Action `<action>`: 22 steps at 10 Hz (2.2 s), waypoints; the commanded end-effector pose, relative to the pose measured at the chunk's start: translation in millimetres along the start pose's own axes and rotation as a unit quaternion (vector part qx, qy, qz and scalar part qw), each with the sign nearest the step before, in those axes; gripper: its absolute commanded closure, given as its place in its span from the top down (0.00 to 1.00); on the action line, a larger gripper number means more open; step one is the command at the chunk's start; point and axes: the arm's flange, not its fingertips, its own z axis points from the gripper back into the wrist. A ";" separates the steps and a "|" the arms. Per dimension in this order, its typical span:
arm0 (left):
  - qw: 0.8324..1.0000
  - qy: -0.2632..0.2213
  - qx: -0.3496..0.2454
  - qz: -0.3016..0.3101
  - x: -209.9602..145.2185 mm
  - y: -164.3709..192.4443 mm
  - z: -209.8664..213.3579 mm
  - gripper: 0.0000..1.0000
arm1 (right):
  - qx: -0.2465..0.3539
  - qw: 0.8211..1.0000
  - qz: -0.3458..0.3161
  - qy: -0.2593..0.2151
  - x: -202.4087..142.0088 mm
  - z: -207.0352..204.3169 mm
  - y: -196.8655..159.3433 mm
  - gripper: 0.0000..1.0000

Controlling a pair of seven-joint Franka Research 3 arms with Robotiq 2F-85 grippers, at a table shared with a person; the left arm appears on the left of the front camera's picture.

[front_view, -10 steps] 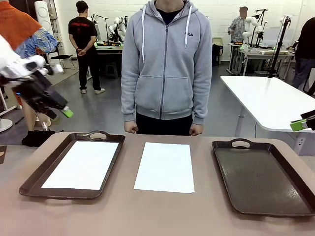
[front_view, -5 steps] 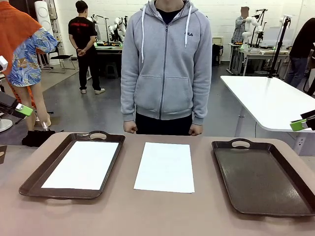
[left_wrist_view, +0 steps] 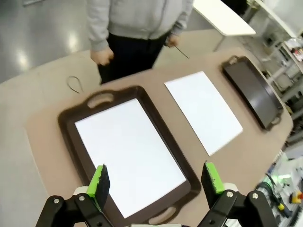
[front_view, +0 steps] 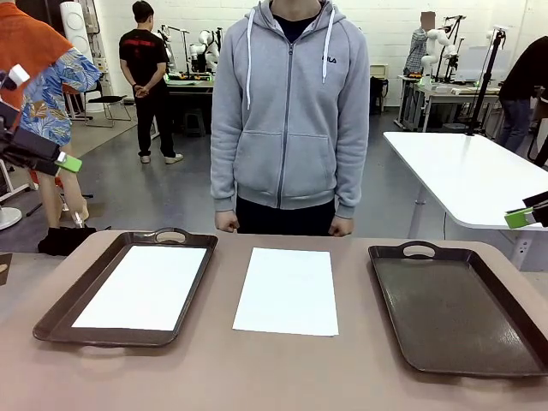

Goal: Sort the A4 documents.
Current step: Receive the A4 Paper.

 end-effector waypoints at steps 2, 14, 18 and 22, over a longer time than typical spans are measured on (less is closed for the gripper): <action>1.000 0.010 0.021 -0.006 -20.9 -10.0 -1.5 1.00 | 0.010 1.000 0.001 -0.006 -0.9 -2.1 -1.2 1.00; 0.989 0.017 -0.131 -0.064 -25.9 4.9 -6.3 1.00 | 0.010 1.000 0.001 -0.006 -0.9 -2.1 -1.2 1.00; 0.990 0.043 -0.114 -0.072 -24.0 -0.8 -7.0 1.00 | 0.010 1.000 0.001 -0.006 -0.9 -2.1 -1.2 1.00; 0.990 0.043 -0.114 -0.072 -24.0 -0.8 -7.0 1.00 | 0.010 1.000 0.001 -0.006 -0.9 -2.1 -1.2 1.00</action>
